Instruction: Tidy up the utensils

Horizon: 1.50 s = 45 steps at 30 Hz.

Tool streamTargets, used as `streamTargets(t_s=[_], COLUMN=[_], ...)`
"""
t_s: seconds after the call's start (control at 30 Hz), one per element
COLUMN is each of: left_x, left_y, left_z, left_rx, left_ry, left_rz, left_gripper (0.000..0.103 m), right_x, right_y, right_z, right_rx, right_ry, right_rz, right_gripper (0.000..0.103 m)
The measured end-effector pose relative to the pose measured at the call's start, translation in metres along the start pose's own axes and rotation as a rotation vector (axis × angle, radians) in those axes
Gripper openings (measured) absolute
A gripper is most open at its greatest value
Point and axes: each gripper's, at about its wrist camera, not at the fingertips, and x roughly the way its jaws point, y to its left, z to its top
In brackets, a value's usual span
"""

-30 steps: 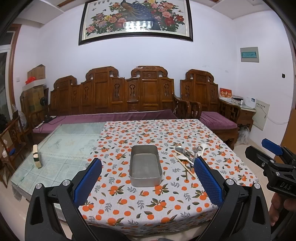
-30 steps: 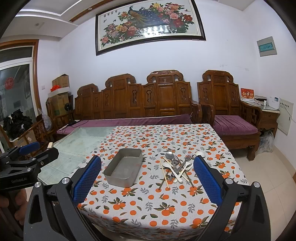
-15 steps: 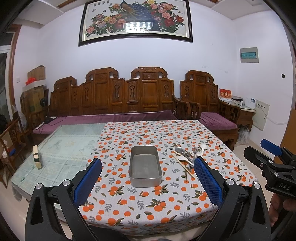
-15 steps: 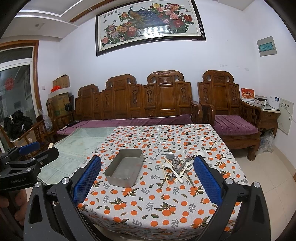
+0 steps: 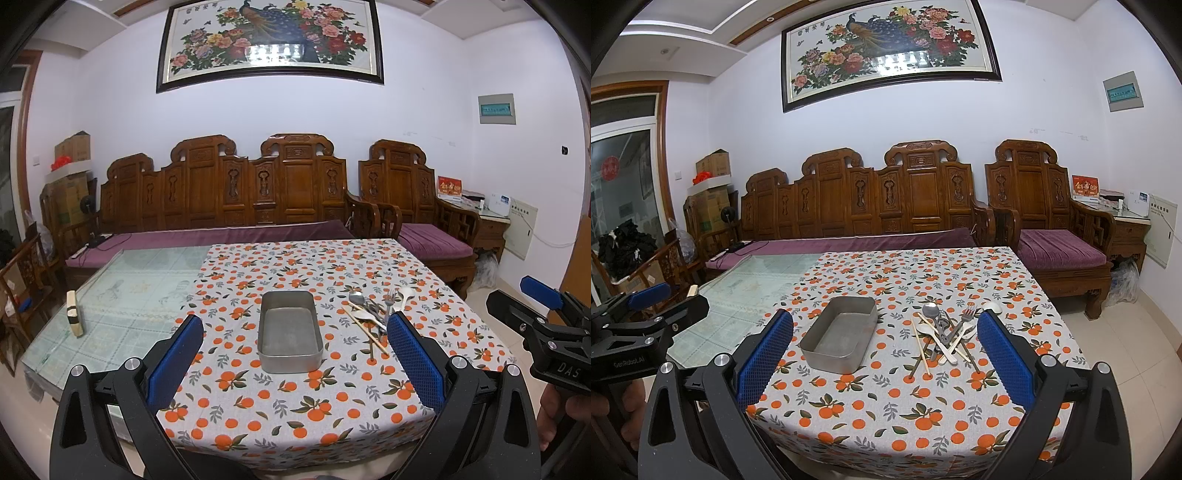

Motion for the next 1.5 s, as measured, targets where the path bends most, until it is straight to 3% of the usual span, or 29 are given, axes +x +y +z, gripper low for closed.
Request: streamTargets(t_s=[1.07, 1.27, 1.5], left_x=[-0.002, 0.012, 0.05], left_y=[-0.001, -0.001, 0.002], left_z=[0.003, -0.003, -0.008], left_rx=[0.004, 0.018, 0.03], left_ry=[0.001, 0.029, 0.081], left_rz=[-0.007, -0.009, -0.031], left_gripper=[0.097, 0.097, 0.097], right_x=[-0.004, 0.001, 0.033], right_y=[0.001, -0.002, -0.014], right_z=[0.003, 0.006, -0.002], right_rx=[0.003, 0.01, 0.003], right_ry=[-0.001, 0.013, 0.044], right_rz=[0.001, -0.004, -0.003], right_gripper=[0.1, 0.1, 0.098])
